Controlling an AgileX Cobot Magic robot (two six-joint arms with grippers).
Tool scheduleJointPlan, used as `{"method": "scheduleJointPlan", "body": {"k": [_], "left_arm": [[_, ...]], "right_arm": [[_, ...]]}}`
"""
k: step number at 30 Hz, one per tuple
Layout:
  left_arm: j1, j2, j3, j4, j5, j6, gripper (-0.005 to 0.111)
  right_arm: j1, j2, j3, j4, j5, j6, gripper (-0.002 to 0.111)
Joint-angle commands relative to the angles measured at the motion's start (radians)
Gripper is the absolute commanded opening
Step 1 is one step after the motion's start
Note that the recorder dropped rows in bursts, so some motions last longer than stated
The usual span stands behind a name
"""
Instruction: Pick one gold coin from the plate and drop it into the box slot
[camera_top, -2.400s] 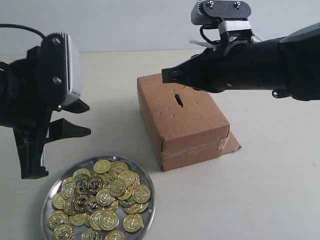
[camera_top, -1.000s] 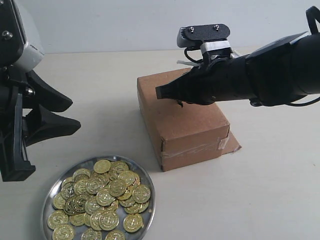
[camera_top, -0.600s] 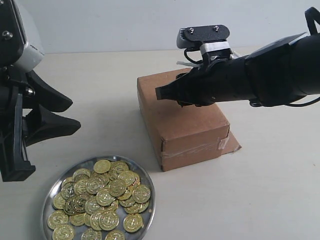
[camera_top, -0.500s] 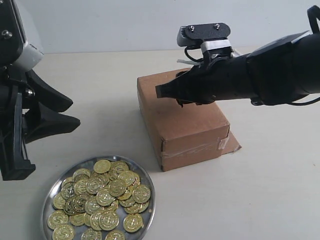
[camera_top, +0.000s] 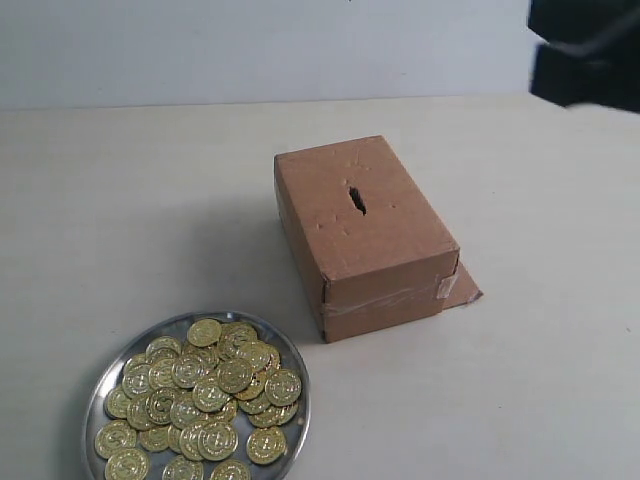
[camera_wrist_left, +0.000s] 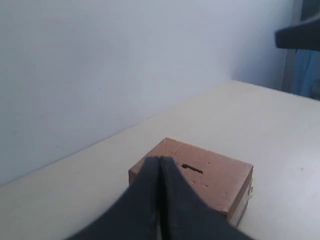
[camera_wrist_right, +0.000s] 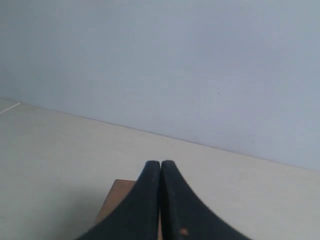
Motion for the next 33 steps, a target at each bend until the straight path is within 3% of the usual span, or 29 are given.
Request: {"method": "scheduleJointPlan", "body": {"k": [1, 9, 21, 33], "left_arm": [[0.002, -0.142, 0.176, -0.196, -0.159, -0.006, 0.0], [0.002, -0.277, 0.449, -0.247, -0.239, -0.03, 0.0], [0.002, -0.306, 0.454, -0.22, -0.223, 0.011, 0.0], [0.002, -0.306, 0.454, -0.222, -0.063, 0.007, 0.0]], "right_arm": [[0.002, -0.252, 0.201, -0.003, -0.042, -0.008, 0.0], [0.002, -0.686, 0.515, -0.003, 0.021, 0.047, 0.0], [0.002, -0.802, 0.607, 0.031, 0.022, 0.047, 0.0], [0.002, -0.802, 0.607, 0.038, 0.022, 0.044, 0.0]]}}
